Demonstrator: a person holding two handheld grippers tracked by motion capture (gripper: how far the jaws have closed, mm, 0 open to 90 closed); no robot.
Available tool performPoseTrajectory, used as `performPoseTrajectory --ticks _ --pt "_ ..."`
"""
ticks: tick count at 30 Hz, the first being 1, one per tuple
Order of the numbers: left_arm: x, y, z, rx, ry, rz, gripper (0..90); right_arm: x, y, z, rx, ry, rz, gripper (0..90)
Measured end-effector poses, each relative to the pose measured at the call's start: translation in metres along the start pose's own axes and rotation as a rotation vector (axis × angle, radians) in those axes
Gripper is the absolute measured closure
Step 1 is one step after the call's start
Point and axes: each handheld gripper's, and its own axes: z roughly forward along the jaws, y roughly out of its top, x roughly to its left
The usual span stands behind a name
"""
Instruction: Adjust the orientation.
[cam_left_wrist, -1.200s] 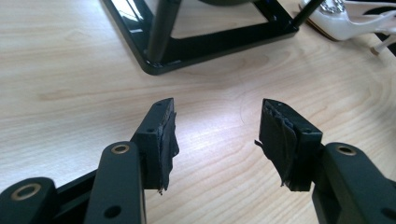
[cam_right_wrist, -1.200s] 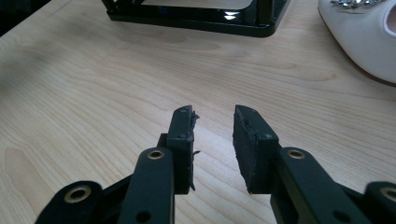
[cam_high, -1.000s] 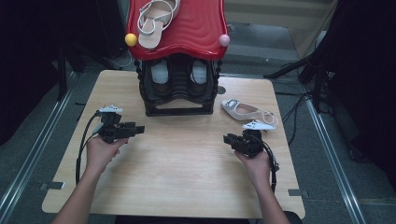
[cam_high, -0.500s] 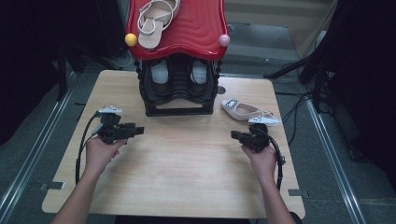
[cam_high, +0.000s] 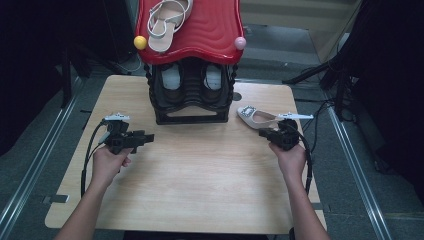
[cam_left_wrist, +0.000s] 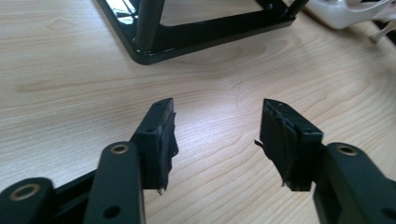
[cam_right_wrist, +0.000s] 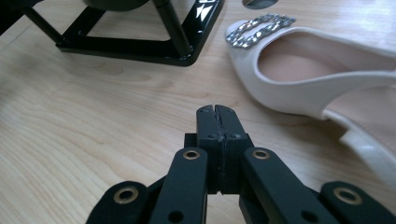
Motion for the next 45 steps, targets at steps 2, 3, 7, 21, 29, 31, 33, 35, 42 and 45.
performPoseTrajectory --ticks 2,3,7,21,29,31,33,35,42,45 --pt "-0.001 -0.001 0.001 -0.003 0.006 0.017 44.6 -0.003 0.004 0.0 0.002 -0.006 -0.006 90.0" --pt "-0.001 -0.001 0.001 -0.002 0.006 0.018 44.6 -0.004 0.005 -0.001 0.0 -0.01 -0.006 90.0" --pt "-0.001 -0.001 0.0 -0.007 0.001 0.018 44.7 -0.011 0.011 -0.001 -0.008 -0.024 -0.008 90.0" --pt "-0.003 -0.002 0.003 -0.007 -0.002 0.057 45.0 -0.044 0.034 -0.002 -0.018 -0.087 0.033 90.0" --pt "-0.004 -0.002 0.003 -0.019 -0.007 0.084 44.0 -0.06 0.044 -0.014 -0.052 -0.114 0.048 90.0" --pt "-0.005 -0.002 0.003 -0.017 -0.011 0.084 44.0 -0.062 0.047 -0.018 -0.06 -0.122 0.058 90.0" --pt "-0.005 -0.002 0.004 -0.012 -0.009 0.087 44.0 -0.064 0.048 -0.017 -0.042 -0.139 0.052 90.0" --pt "-0.005 -0.002 0.004 -0.008 -0.005 0.09 44.0 -0.067 0.045 -0.011 -0.004 -0.151 0.048 90.0" --pt "-0.004 -0.002 0.004 -0.006 -0.007 0.091 44.0 -0.063 0.033 0.005 0.049 -0.168 0.012 90.0" --pt "-0.005 -0.002 0.004 -0.004 -0.005 0.092 44.0 -0.058 0.032 0.007 0.078 -0.166 -0.025 90.0"
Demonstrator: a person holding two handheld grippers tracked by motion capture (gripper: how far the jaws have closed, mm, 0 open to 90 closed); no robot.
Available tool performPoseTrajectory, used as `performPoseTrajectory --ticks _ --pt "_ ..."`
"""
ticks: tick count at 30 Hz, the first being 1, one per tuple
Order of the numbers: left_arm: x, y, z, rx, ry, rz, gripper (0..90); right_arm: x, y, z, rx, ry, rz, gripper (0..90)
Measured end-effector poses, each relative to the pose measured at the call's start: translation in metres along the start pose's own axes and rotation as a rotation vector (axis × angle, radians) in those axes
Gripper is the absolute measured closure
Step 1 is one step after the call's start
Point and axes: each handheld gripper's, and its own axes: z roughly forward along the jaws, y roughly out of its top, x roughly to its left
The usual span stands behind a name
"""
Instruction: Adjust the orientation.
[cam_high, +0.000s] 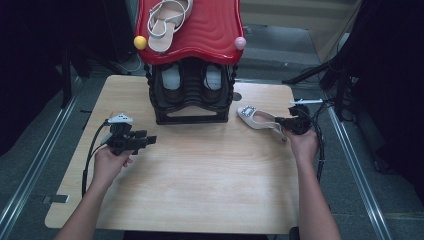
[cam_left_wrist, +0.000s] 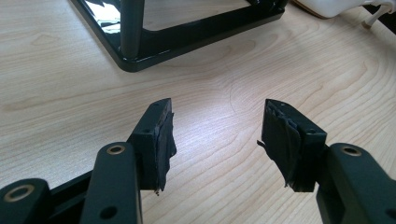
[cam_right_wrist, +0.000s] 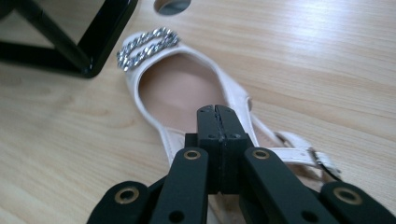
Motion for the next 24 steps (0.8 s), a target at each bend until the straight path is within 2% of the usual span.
performPoseTrajectory --ticks 1,2,3,6,9,11,14,17,19,24 --pt "0.0 0.0 0.0 0.001 -0.002 -0.001 44.0 0.001 0.0 0.001 0.016 0.007 -0.016 90.0" --pt "0.0 0.0 0.0 0.001 -0.001 0.0 44.0 0.002 -0.001 0.003 0.024 0.035 -0.011 90.0" --pt "0.0 0.0 0.0 0.0 -0.001 -0.001 44.0 0.003 -0.002 0.004 0.038 0.041 0.0 90.0" --pt "0.0 0.0 0.0 -0.006 -0.003 -0.003 44.0 0.008 -0.004 0.006 0.019 0.038 -0.011 90.0" --pt "0.0 0.001 0.0 -0.005 -0.003 -0.003 44.0 0.011 -0.005 0.007 0.033 0.053 0.036 90.0" --pt "0.0 0.002 0.001 -0.003 -0.005 -0.003 44.0 0.013 -0.005 0.007 0.044 0.059 0.045 90.0" --pt "0.0 0.003 0.003 -0.002 -0.005 0.003 44.1 0.018 -0.006 0.006 0.052 0.054 0.034 90.0" --pt "-0.001 0.004 0.005 0.006 -0.012 0.003 44.1 0.019 -0.008 0.007 0.049 0.112 0.086 90.0" --pt "-0.001 0.005 0.006 0.008 -0.012 0.012 44.1 0.021 -0.009 0.008 0.036 0.135 0.105 90.0" --pt "-0.002 0.008 0.008 -0.013 -0.027 0.006 44.1 0.031 -0.009 0.012 0.029 0.141 0.103 90.0"
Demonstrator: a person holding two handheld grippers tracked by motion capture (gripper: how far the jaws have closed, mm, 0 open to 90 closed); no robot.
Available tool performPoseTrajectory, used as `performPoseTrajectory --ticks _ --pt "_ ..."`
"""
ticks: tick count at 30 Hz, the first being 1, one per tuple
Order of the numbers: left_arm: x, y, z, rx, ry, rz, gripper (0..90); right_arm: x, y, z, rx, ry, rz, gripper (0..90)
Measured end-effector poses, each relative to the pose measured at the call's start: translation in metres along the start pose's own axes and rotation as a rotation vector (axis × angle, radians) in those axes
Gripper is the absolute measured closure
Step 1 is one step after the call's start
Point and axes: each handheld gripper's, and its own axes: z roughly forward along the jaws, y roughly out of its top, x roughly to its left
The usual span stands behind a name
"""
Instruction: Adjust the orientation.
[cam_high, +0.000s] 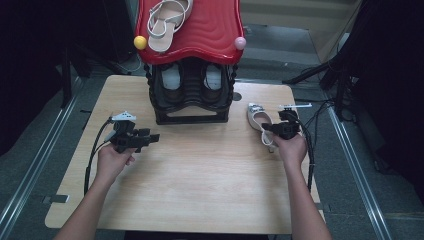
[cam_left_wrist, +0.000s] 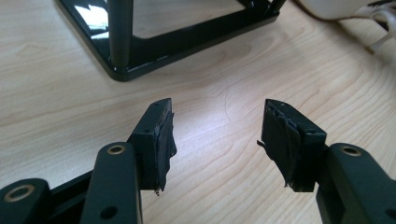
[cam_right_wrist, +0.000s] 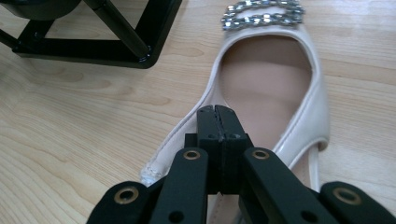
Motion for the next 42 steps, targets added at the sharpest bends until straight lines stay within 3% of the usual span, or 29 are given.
performPoseTrajectory --ticks 4,9,16,24,32,42 --pt "0.001 0.001 0.002 0.0 -0.016 -0.01 43.8 0.006 -0.002 0.003 -0.005 0.013 0.003 90.0" --pt "0.002 0.002 0.003 0.007 -0.016 -0.014 43.3 0.006 -0.002 0.002 -0.01 -0.009 -0.005 90.0" --pt "0.001 0.002 0.005 0.014 -0.016 -0.012 43.3 0.002 0.004 -0.011 -0.036 -0.03 -0.003 85.8" --pt "0.001 0.002 0.005 0.017 -0.019 -0.012 42.7 0.011 0.014 -0.02 -0.079 -0.016 -0.007 79.8" --pt "0.001 0.002 0.005 0.016 -0.025 -0.016 42.3 0.014 0.009 0.0 -0.033 -0.006 0.009 74.6" --pt "0.001 0.002 0.004 0.011 -0.028 -0.012 42.4 0.016 0.007 0.017 -0.014 -0.068 -0.004 76.9"
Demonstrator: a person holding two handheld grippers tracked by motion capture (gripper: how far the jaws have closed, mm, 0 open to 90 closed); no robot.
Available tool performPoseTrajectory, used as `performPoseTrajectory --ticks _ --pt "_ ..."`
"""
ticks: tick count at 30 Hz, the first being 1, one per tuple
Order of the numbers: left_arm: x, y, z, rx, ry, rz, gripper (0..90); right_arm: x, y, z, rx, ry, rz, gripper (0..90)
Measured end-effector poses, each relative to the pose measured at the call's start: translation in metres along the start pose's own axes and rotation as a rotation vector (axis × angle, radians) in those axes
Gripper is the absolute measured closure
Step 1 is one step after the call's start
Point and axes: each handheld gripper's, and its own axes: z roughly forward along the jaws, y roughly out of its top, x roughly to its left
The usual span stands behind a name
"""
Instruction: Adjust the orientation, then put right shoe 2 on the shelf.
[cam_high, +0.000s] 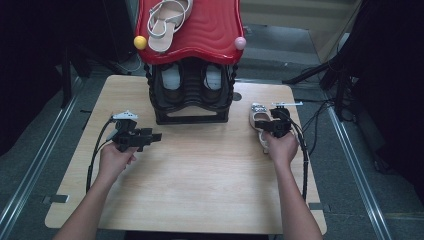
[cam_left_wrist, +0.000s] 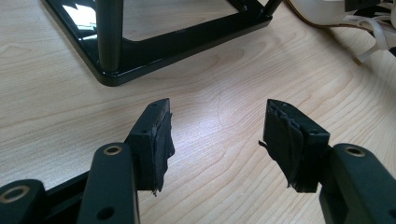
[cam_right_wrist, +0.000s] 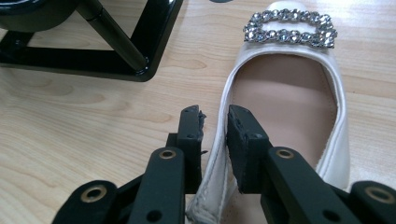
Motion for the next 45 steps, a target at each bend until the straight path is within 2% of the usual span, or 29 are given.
performPoseTrajectory --ticks 9,21,28,32,45 --pt "0.0 0.0 -0.001 -0.012 0.004 0.0 42.4 -0.001 0.001 0.006 0.05 -0.037 0.019 85.0" --pt "0.001 0.0 0.0 -0.002 0.004 -0.001 42.2 -0.007 0.003 0.002 0.047 -0.03 0.052 88.6" --pt "0.0 0.0 0.0 0.001 0.003 0.0 42.2 -0.013 0.008 -0.01 0.01 -0.034 0.067 88.7" --pt "0.0 -0.001 0.001 0.005 0.001 0.004 42.2 -0.017 0.014 -0.017 0.018 -0.041 0.08 88.9" --pt "-0.001 -0.001 0.002 0.009 -0.001 0.009 42.3 -0.023 0.022 -0.029 -0.032 0.027 0.145 88.9"
